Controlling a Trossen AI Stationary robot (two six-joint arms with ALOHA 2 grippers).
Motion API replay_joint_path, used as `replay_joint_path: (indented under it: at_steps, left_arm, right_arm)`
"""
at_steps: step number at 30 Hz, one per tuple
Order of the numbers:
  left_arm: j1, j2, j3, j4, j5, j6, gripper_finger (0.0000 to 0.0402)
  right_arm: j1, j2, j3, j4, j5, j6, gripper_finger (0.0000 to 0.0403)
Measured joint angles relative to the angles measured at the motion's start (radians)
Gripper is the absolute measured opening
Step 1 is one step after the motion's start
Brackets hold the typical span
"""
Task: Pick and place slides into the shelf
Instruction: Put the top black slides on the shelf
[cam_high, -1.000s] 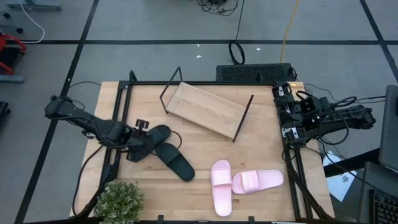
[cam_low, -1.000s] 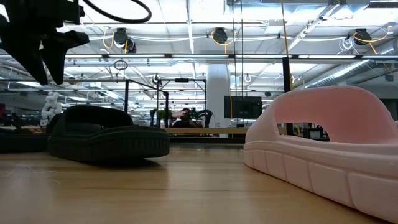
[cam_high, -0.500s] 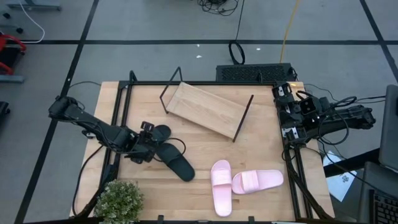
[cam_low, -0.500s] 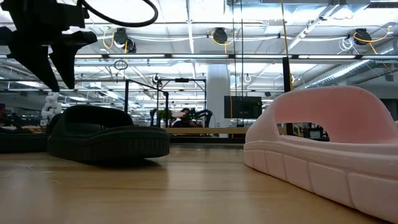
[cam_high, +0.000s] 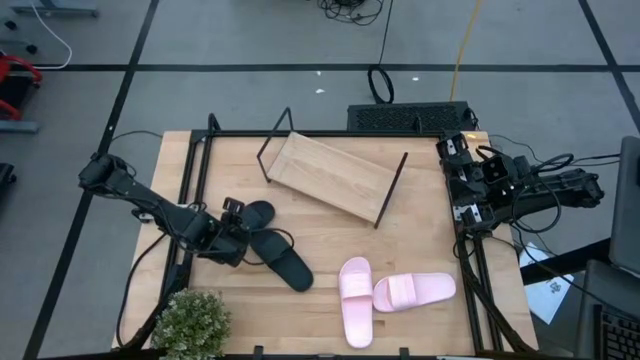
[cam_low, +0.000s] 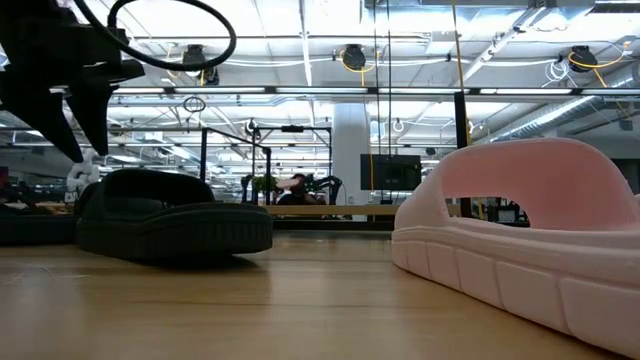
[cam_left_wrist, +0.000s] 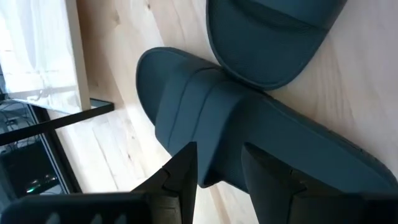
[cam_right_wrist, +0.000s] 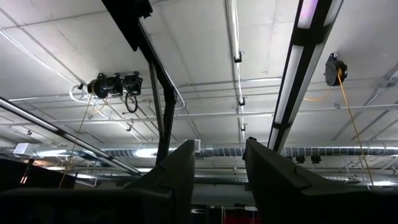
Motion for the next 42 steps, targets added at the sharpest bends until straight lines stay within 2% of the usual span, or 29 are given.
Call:
replay_joint_path:
  at_steps: [20,37,42]
  left_arm:
    - [-0.005,0.016,0.0,0.005,0.019,0.01,0.0124]
    - [0.057,0.175,0.0,0.008,0.025,0.013,0.0124]
    - [0.057,0.198,0.001,0.004,-0.029,-0.015,0.0124]
  right_arm:
    - [0.0,0.0,0.0,0.0,0.0,-0.007,0.013]
    - [0.0,0.0,0.0,0.0,0.0,-0.008,0.013]
    - [0.0,0.0,0.0,0.0,0.0,-0.008,0.013]
